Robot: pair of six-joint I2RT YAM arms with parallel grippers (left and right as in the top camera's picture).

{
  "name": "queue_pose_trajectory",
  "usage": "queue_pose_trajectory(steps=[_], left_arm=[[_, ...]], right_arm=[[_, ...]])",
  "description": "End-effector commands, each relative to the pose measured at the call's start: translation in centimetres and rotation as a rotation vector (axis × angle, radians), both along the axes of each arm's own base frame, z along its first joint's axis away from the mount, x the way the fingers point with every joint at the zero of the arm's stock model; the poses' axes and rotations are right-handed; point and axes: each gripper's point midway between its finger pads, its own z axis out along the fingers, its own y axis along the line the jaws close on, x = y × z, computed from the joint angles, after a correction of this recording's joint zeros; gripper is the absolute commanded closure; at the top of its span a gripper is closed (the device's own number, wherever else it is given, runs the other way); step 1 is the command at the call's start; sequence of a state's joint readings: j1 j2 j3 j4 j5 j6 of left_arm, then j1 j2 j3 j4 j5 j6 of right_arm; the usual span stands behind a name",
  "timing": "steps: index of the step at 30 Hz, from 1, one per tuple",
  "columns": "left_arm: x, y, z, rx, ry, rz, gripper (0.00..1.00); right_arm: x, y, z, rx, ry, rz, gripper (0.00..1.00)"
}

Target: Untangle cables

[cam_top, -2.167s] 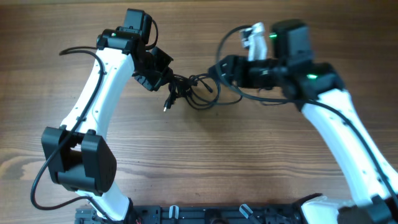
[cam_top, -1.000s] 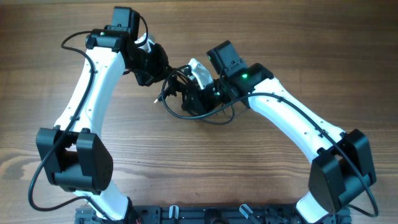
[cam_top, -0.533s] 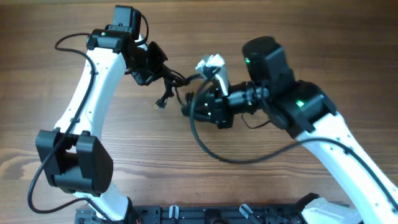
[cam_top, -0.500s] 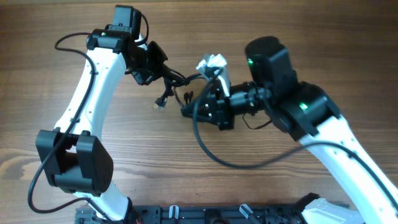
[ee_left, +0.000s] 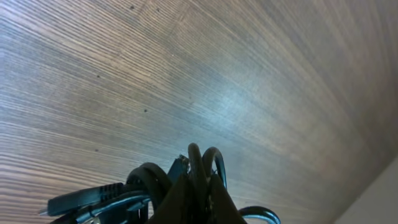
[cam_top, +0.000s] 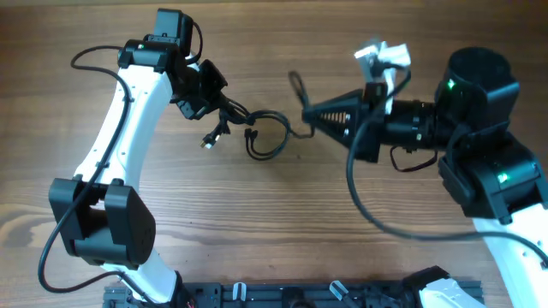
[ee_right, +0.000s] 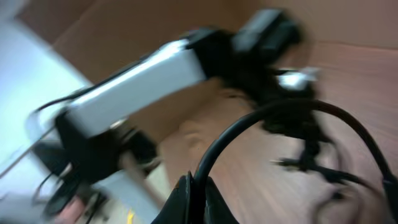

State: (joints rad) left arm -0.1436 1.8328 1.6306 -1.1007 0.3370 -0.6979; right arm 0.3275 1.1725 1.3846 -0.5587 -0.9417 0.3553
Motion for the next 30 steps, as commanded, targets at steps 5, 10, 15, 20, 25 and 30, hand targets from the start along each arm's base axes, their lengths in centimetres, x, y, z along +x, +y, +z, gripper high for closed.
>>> queue_pose_trajectory(steps=[5,10,15,20,25,30], left_arm=[[-1.2,-1.4,0.6,-0.05,-0.053,-0.25,0.96],[-1.7,-2.3,1.0,-0.11,-0.059,-0.301,0.96],[-2.2,-2.3,0.9,-0.12,-0.01,-0.243,0.96],[-2.2,-2.2,0.9,-0.124,0.012,-0.206,0.96],[-2.0,-0.4,0.0,-0.01,0.023,-0.161,0.96],[-2.1,-0.6,0.1,-0.036,0.052,-0.108,0.96]], right_arm=[[11.0,-2.5,-9.8,-0.222,0.205,-0.351,0.93],[12.9,-1.5,-14.9,-0.287,0.282,-0.294,0.25],[11.3,-0.3,-13.6,-0.278,0.18,-0.169,0.19],[11.7,-0.4,-14.2,-0.339,0.14,-0.205,0.22],[13.3,-2.4,-13.4,-0.378,0.14,-0.376,0.22],[9.7,1.8,-13.1,-0.374,0.048,-0.132,0.29]])
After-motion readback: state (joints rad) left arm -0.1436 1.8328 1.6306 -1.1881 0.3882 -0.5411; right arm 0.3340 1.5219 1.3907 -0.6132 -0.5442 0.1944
